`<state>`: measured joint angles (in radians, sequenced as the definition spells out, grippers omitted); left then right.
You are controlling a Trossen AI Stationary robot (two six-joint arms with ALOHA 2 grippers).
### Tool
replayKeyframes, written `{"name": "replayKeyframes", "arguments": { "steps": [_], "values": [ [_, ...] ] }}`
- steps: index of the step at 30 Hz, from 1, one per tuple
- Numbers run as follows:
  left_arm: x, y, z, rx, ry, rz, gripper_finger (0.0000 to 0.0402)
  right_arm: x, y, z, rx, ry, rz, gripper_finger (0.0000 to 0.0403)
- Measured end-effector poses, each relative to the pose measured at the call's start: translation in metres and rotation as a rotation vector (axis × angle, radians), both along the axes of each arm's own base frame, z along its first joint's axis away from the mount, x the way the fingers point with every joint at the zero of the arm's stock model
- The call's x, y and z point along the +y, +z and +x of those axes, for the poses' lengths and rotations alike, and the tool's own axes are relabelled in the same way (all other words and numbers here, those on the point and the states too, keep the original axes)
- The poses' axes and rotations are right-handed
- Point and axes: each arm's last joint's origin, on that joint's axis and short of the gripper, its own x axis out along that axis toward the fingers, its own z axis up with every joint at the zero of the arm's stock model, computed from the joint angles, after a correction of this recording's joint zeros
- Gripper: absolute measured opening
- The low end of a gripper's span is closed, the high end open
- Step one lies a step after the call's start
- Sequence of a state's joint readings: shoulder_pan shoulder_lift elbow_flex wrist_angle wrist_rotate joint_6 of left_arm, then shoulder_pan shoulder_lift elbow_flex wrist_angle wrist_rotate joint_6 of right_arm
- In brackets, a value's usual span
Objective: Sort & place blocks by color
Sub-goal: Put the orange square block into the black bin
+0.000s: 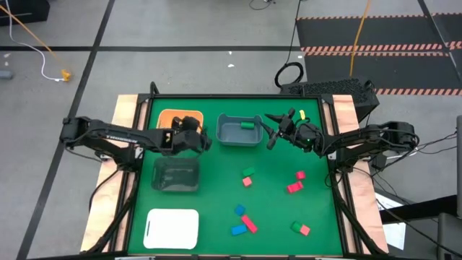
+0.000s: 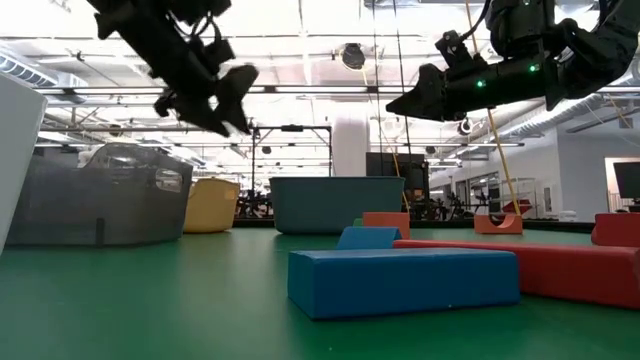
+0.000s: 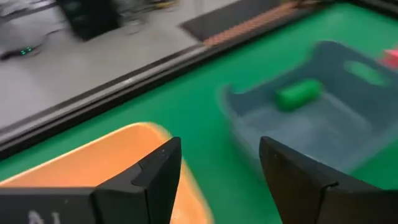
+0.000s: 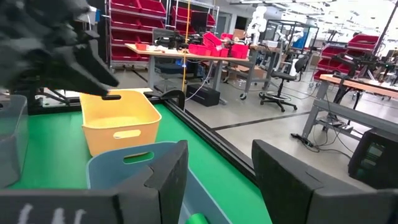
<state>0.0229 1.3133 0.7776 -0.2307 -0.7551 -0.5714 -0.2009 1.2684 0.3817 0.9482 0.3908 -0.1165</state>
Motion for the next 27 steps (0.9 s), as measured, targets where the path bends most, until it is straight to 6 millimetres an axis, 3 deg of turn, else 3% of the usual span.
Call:
{"name": "replayKeyframes", "arguments": {
  "steps": [9, 17, 27],
  "values": [
    [-0.042, -0.007, 0.031, -0.114, -0.288, -0.006, 0.0251, 0.000, 0.000, 0.000, -0.003, 0.000, -0.001, 0.0171],
    [-0.078, -0.037, 0.058, -0.181, -0.423, 0.015, 0.0262, 0.000, 0.000, 0.000, -0.003, 0.000, -0.001, 0.0171],
    [-0.108, -0.072, 0.075, -0.229, -0.570, 0.018, 0.0269, 0.000, 0.000, 0.000, -0.003, 0.000, -0.001, 0.0171]
  ]
}}
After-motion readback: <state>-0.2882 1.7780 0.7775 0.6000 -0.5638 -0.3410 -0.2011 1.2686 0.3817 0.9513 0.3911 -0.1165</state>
